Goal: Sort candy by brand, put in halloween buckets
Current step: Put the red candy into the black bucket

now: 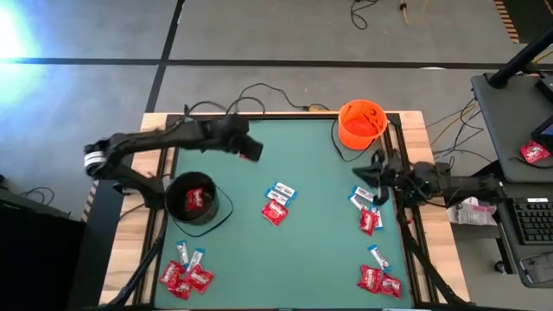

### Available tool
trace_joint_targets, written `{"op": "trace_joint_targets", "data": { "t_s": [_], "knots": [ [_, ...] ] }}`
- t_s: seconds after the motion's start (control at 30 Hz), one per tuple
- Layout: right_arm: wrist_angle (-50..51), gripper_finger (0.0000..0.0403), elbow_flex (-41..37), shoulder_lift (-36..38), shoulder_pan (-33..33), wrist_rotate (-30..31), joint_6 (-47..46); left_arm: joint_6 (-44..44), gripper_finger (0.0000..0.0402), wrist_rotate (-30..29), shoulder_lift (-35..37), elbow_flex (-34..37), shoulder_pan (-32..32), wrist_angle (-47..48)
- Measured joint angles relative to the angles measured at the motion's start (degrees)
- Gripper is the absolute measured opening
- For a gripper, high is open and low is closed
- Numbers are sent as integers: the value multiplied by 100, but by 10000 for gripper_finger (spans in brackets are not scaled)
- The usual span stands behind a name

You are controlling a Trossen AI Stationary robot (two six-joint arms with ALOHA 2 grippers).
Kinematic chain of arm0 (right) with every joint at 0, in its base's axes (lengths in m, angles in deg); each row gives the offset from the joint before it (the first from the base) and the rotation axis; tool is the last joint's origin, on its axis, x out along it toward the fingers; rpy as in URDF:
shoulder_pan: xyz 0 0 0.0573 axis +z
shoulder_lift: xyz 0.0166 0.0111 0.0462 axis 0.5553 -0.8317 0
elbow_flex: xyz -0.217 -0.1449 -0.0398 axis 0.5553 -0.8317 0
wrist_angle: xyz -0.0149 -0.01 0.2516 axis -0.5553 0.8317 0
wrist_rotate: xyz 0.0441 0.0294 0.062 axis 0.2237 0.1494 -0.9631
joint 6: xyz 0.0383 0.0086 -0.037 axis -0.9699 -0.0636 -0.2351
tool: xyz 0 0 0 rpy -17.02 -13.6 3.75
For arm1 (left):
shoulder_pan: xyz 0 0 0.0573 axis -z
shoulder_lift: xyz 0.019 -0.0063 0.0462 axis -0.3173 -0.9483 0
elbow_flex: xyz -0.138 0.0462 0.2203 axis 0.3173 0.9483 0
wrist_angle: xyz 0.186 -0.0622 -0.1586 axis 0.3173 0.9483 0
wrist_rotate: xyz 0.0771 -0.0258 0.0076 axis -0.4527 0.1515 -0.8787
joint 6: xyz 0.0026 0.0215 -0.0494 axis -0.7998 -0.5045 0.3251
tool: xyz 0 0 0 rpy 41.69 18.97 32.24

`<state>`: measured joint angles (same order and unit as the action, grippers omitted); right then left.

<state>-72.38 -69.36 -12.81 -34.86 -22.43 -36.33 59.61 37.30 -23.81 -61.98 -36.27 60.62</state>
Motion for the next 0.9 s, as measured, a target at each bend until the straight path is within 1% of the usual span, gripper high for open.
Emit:
{"op": "trace_joint_targets", "data": {
  "t_s": [0.03,0.1,0.2,0.27,0.33,0.4,0.5,0.6,0.67,0.73,0.8,0.83,0.9],
  "knots": [
    [237,13,62,-139,0,-107,-87,-25,0,-47,195,-2,228,-20],
    [526,13,225,-482,0,-110,-161,-60,0,-217,598,-11,738,-11],
    [524,13,547,-1076,-2,-78,74,-47,0,-530,1158,-11,1432,181],
    [529,13,769,-1510,-2,-65,265,109,0,-748,1512,-13,1890,432],
    [544,13,1001,-1930,-2,-64,348,460,0,-897,1797,-18,2329,835],
    [536,13,1280,-2299,-2,-64,223,890,0,-1096,2007,-18,2787,1317],
    [535,13,1793,-2779,-2,-63,-271,1601,0,-1304,2202,-18,3537,1976],
    [524,13,2354,-3213,-2,-62,-717,2134,0,-1303,2276,-18,4364,2575],
    [529,13,2652,-3492,0,-65,-982,2538,0,-1351,2278,-16,4852,3251],
    [530,13,2899,-3771,18,-79,-1356,3139,0,-1460,2271,17,5127,4178],
    [575,13,3104,-4058,85,-227,-1917,3721,0,-1448,2270,113,5211,4924],
    [567,13,3214,-4195,130,-377,-2150,3895,0,-1396,2275,183,5212,5086],
    [383,13,3418,-4453,242,-705,-2290,3963,0,-1324,2307,352,5214,5066]
  ]
}}
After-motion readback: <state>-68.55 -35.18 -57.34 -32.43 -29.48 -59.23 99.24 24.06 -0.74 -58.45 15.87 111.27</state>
